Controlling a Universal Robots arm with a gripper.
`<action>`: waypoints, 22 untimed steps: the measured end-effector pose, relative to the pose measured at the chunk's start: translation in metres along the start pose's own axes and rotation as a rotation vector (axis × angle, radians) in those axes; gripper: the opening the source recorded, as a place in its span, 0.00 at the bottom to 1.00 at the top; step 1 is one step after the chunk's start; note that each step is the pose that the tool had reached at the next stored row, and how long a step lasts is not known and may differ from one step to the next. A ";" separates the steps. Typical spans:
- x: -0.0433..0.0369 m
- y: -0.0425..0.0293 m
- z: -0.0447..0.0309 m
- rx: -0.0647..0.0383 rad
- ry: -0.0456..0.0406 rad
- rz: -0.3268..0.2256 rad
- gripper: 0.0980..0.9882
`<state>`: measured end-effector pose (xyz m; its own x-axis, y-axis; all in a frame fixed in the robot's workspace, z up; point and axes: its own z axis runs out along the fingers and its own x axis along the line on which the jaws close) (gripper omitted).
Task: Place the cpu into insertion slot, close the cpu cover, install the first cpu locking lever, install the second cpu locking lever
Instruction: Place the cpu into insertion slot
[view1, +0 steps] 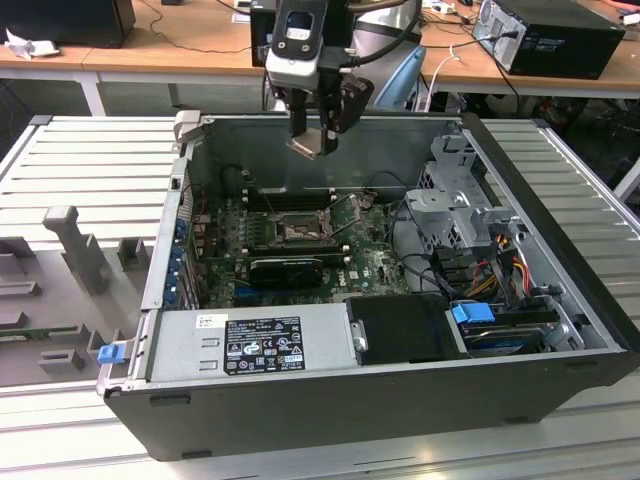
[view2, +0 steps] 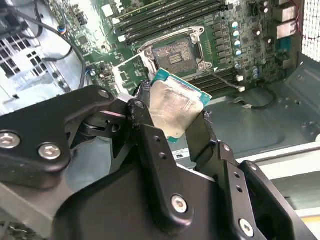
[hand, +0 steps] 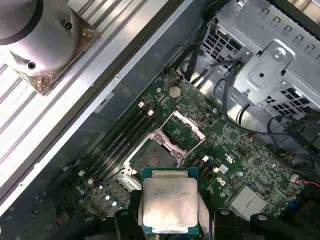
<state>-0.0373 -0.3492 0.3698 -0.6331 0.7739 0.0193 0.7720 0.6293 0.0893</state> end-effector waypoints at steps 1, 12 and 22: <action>0.0000 0.0000 0.0001 -0.001 -0.0027 0.031 0.48; 0.0000 0.0000 0.0010 -0.004 -0.0204 0.222 0.48; 0.0000 -0.0002 0.0025 -0.006 -0.0348 0.372 0.48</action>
<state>-0.0373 -0.3492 0.3673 -0.3065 0.9517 0.0178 0.9486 0.3039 0.0886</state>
